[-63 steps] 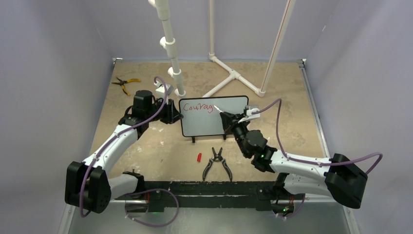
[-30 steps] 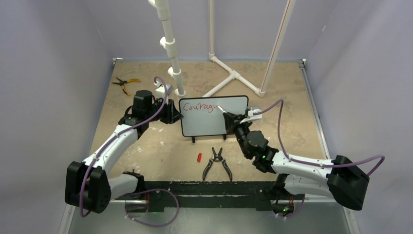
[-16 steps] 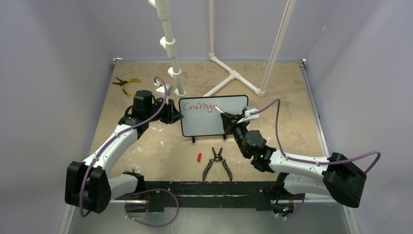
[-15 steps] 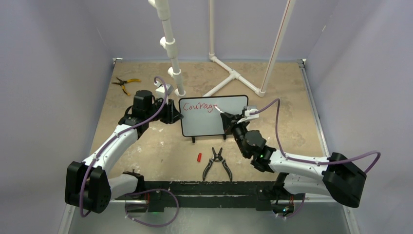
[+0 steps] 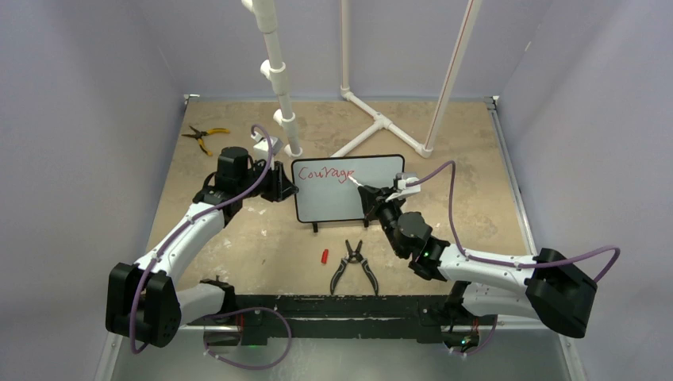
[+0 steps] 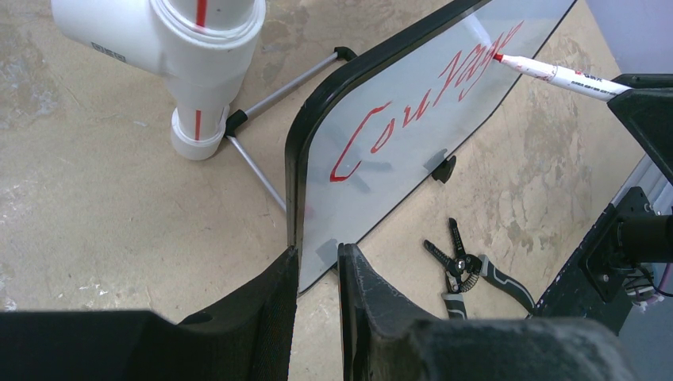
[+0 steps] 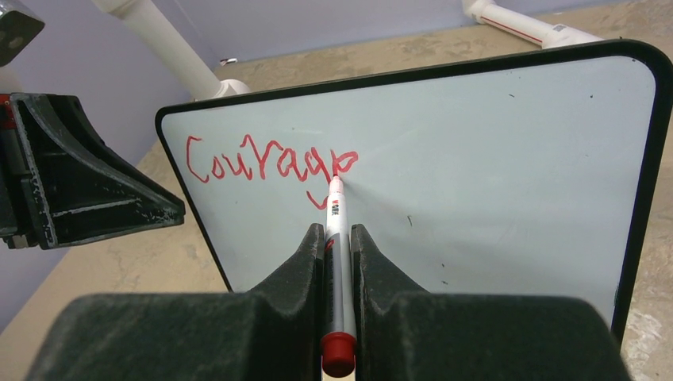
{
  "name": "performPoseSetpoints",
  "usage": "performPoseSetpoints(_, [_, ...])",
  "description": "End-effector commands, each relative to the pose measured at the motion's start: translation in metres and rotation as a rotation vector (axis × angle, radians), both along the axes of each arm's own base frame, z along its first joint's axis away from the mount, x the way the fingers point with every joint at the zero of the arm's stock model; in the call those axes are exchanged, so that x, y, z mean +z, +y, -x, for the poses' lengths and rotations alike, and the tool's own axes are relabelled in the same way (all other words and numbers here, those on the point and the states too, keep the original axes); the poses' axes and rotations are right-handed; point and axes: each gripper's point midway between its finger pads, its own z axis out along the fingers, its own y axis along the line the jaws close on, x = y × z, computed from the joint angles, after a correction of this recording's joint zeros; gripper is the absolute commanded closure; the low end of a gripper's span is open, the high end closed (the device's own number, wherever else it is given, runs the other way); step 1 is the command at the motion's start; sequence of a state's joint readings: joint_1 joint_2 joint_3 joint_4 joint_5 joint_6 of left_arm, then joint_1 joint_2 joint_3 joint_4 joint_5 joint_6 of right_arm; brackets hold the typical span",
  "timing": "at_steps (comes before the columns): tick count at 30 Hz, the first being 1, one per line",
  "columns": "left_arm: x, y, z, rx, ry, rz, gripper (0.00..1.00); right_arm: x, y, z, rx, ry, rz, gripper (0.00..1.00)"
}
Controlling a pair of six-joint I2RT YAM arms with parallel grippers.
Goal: Write a sentence on the whiteboard
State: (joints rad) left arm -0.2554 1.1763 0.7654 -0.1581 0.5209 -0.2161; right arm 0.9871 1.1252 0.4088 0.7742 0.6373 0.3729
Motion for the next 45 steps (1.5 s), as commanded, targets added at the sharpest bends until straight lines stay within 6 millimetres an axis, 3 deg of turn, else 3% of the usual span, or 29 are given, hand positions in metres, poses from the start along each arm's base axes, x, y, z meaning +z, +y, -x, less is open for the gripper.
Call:
performPoseSetpoints(1, [0.003,0.002,-0.003,-0.005,-0.027,-0.006,0.76,-0.008,-0.009,0.0,-0.031,0.025,0.005,1.0])
performPoseSetpoints(23, [0.004,0.004,-0.004,0.008,-0.034,-0.013,0.76,-0.004,-0.024,0.002,-0.078,0.033,-0.005,1.0])
performPoseSetpoints(29, [0.006,0.006,-0.005,0.019,-0.046,-0.019,0.76,0.017,-0.022,0.017,0.021,-0.028,-0.068,1.0])
performPoseSetpoints(32, [0.007,0.007,-0.005,0.023,-0.049,-0.021,0.76,0.025,-0.031,0.022,0.012,-0.041,-0.098,1.0])
performPoseSetpoints(45, [0.007,0.007,-0.005,0.025,-0.047,-0.019,0.75,0.03,-0.057,-0.004,-0.079,-0.067,-0.067,1.0])
